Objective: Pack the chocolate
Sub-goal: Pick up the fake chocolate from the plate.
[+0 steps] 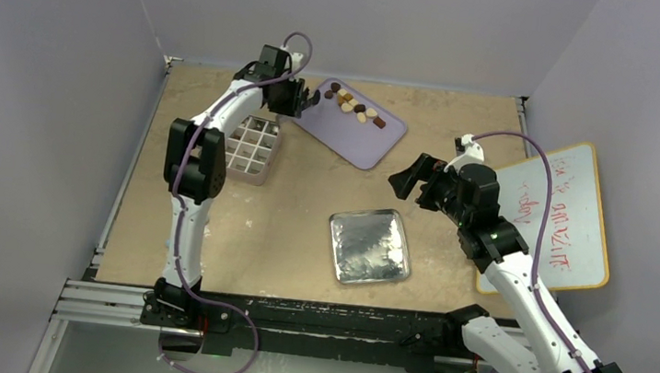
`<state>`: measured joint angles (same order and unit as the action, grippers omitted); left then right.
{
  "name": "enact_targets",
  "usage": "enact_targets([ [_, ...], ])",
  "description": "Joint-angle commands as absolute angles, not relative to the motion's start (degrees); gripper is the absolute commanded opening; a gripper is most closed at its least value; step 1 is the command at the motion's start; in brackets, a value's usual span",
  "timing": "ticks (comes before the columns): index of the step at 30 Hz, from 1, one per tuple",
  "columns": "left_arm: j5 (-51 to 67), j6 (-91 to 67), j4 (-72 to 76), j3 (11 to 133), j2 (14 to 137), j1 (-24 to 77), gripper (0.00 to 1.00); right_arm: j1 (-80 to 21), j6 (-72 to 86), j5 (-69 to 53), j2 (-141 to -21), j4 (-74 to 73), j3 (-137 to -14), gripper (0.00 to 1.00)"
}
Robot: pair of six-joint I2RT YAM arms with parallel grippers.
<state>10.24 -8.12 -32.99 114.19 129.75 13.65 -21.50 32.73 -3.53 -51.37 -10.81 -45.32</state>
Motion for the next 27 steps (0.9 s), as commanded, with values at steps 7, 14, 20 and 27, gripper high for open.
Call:
enact_targets([
  [7, 8.28, -6.47, -30.23, 116.6, 131.44, 14.72, 0.33, -21.8, 31.97, -2.18, -50.56, -9.39, -48.35, 0.98],
  [14, 7.0, -6.17, -30.4, 116.81, 131.24, 15.01, 0.24, -21.8, 32.12, -2.11, -50.2, -9.4, -48.25, 0.97],
  [20, 6.43, -6.98, -31.21, 116.81, 129.21, 15.62, 0.1, -21.8, 32.39, -2.49, -50.38, -9.16, -48.25, 0.97],
  [27, 7.06, -11.03, -32.76, 114.82, 124.81, 15.99, 0.08, -21.81, 32.53, -2.77, -50.08, -9.25, -47.92, 0.97],
])
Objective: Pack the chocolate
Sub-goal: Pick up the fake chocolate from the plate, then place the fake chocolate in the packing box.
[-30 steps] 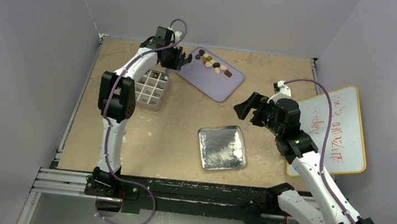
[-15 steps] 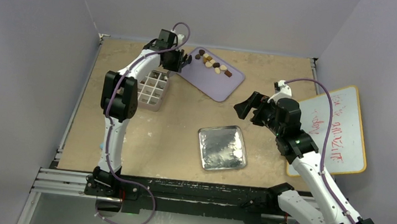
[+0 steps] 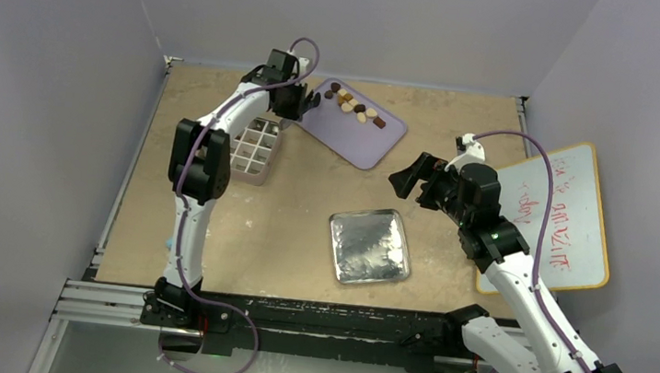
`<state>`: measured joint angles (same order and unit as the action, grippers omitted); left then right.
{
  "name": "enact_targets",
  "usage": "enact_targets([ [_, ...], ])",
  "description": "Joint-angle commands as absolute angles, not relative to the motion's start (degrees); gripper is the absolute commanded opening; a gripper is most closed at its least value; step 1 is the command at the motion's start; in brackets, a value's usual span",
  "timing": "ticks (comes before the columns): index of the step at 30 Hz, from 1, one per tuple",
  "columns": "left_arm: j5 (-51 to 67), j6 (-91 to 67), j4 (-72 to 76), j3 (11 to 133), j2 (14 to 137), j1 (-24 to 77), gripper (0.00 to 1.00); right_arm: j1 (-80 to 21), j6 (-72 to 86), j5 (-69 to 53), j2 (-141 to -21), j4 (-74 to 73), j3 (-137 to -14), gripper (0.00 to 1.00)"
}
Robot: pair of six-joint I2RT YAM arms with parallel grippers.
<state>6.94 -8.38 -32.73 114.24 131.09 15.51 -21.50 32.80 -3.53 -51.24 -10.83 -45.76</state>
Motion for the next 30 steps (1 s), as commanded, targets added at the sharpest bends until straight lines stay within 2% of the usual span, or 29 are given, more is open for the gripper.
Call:
enact_targets([
  [1, 7.3, -11.74, -32.74, 114.08, 123.83, 16.0, 0.08, -21.82, 32.52, -2.81, -50.02, -9.31, -47.9, 0.98],
  [9, 8.99, -16.51, -35.39, 109.35, 117.09, 16.0, 0.07, -21.8, 33.16, -3.87, -50.11, -8.62, -47.33, 0.98],
  [18, 5.31, -17.57, -39.4, 103.47, 107.73, 15.91, 0.07, -21.82, 33.31, -4.88, -50.8, -7.92, -47.24, 0.97],
  [30, 1.26, -20.04, -42.45, 88.81, 93.78, 11.66, 0.07, -21.84, 33.14, -5.54, -51.01, -8.77, -46.67, 0.97],
])
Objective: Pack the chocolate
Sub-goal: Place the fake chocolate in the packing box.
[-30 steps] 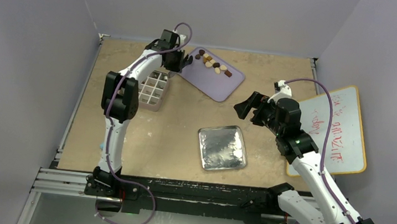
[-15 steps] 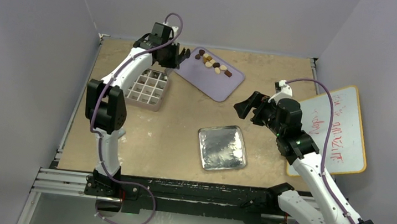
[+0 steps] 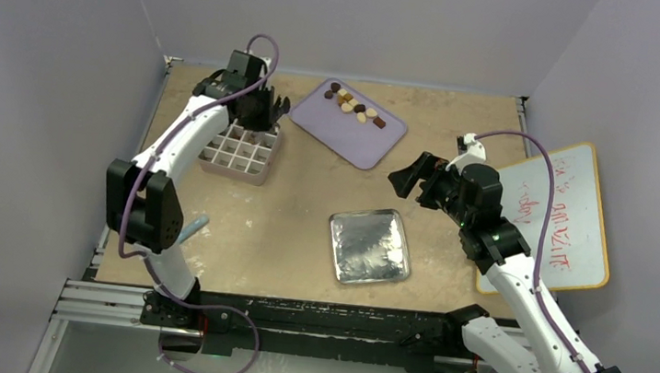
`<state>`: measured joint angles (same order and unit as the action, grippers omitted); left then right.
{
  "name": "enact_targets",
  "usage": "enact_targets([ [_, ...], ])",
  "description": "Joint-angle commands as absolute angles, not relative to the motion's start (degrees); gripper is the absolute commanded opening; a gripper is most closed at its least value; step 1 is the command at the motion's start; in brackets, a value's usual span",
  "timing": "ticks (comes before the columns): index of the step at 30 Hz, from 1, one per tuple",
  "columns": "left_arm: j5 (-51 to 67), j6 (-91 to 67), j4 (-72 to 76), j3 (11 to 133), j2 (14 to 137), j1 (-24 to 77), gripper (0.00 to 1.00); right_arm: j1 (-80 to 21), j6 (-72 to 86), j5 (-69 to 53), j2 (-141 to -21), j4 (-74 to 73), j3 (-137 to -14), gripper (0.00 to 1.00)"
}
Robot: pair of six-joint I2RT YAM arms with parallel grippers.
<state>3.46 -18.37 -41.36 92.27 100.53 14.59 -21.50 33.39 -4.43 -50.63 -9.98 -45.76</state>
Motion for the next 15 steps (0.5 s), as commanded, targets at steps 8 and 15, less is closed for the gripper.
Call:
enact_targets([
  [8, 0.79, -20.33, -44.35, 81.15, 85.15, 5.01, 0.07, -21.83, 33.31, -6.63, -52.09, -8.26, -46.32, 0.98],
  [15, -3.26, -22.09, -47.46, 76.21, 79.46, 1.72, 0.09, -21.8, 33.2, -7.04, -52.78, -8.11, -46.76, 0.98],
])
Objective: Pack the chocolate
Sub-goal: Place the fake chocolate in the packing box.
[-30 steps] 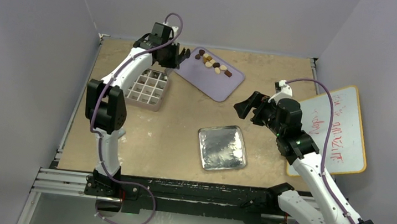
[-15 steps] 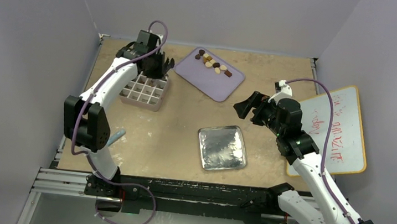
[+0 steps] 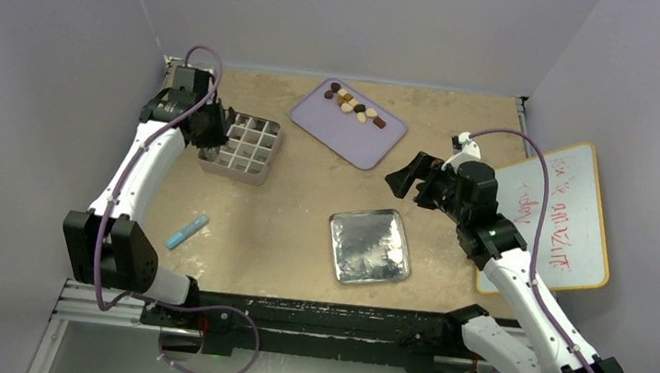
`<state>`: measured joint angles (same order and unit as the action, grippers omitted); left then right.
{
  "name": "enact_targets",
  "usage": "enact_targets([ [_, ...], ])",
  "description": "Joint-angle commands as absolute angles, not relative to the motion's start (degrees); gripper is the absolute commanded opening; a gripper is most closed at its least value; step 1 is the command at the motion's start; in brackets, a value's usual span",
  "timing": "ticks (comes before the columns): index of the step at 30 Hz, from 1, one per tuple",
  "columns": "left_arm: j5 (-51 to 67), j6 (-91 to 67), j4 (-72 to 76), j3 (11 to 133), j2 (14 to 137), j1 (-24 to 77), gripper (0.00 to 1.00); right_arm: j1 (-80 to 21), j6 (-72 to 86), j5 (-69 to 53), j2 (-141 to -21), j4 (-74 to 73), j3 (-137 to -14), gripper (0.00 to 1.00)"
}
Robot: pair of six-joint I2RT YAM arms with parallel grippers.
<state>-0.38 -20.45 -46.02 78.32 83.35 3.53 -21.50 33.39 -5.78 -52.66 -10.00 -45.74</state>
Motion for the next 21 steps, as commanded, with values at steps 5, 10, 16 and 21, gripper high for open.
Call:
enact_targets([
  [5, -2.48, -22.57, -47.34, 73.69, 79.52, 0.0, 0.11, -21.8, 33.22, -7.29, -52.85, -8.0, -46.83, 0.98],
  [10, -2.24, -22.79, -45.67, 73.0, 80.75, -1.25, 0.11, -21.8, 33.35, -7.23, -52.8, -8.06, -46.84, 0.98],
  [16, -2.55, -22.77, -44.39, 72.84, 83.31, -2.21, 0.12, -21.81, 33.31, -6.87, -52.48, -8.3, -46.87, 0.98],
  [21, -2.38, -22.85, -44.25, 72.56, 84.66, -2.35, 0.16, -21.88, 33.41, -6.52, -52.01, -8.26, -46.5, 0.98],
])
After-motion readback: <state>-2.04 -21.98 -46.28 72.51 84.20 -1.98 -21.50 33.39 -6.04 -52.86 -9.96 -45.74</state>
